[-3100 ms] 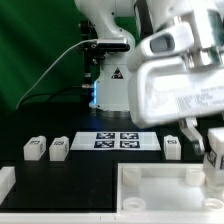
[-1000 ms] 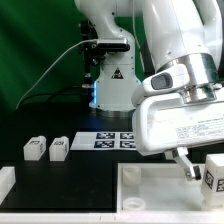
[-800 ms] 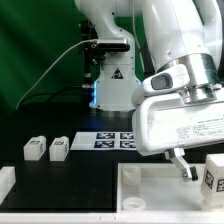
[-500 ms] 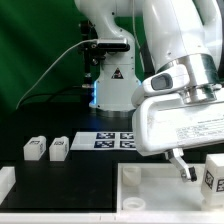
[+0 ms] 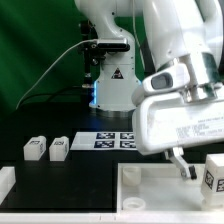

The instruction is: Assemble one leg

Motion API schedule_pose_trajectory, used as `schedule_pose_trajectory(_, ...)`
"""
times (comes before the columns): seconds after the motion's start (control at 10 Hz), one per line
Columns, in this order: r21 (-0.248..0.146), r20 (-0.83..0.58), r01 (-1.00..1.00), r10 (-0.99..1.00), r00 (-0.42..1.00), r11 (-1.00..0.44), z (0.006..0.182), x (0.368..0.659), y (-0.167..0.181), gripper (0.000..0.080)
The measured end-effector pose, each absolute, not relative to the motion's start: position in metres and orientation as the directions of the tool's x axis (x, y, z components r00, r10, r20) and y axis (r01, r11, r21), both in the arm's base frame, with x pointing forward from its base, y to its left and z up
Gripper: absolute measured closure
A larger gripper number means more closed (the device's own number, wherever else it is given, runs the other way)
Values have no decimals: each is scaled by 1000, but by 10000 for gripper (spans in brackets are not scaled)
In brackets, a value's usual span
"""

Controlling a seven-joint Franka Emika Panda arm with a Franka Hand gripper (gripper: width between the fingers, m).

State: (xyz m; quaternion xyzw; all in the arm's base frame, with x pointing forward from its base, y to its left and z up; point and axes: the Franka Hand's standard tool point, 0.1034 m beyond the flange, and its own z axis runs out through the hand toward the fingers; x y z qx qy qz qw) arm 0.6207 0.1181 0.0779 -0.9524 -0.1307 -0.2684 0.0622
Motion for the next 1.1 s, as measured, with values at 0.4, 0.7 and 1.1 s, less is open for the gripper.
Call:
schedule_pose_trajectory(0.4,-125,266,270,229,936,-955,128,623,134,151)
schedule_pose_trajectory(0.7,-129,-10,328,332,943,-936,110,623,136,151)
schedule_pose_trajectory(1.1,-140,-64,330,341,938,-933,107,626,131,151)
